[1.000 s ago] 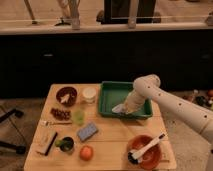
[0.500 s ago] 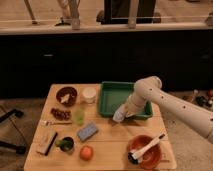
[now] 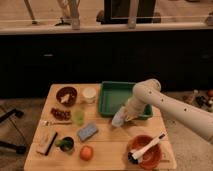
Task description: Place towel in table surface
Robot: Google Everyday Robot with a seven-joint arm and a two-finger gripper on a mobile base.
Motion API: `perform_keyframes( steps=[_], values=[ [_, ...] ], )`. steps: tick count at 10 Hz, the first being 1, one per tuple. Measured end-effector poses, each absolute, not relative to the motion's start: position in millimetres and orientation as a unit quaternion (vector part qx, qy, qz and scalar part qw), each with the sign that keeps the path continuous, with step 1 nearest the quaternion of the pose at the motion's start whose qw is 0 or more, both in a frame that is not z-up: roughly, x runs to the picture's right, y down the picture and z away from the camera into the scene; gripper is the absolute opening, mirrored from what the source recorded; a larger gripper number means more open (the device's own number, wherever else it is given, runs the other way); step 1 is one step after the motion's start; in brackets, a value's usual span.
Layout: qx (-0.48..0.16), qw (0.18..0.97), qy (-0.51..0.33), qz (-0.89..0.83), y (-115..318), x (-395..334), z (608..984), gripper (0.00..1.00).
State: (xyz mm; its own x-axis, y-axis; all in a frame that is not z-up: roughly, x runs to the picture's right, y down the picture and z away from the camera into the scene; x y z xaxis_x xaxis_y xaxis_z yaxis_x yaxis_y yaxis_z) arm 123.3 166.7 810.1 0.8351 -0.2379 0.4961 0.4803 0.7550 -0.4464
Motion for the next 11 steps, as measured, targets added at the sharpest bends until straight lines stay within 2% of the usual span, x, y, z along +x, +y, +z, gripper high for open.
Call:
perform_keyframes(
  steps=[11],
  values=[
    [-0.332, 0.896, -0.214, -0.203, 211.7, 100.8, 782.3, 0.02]
  ],
)
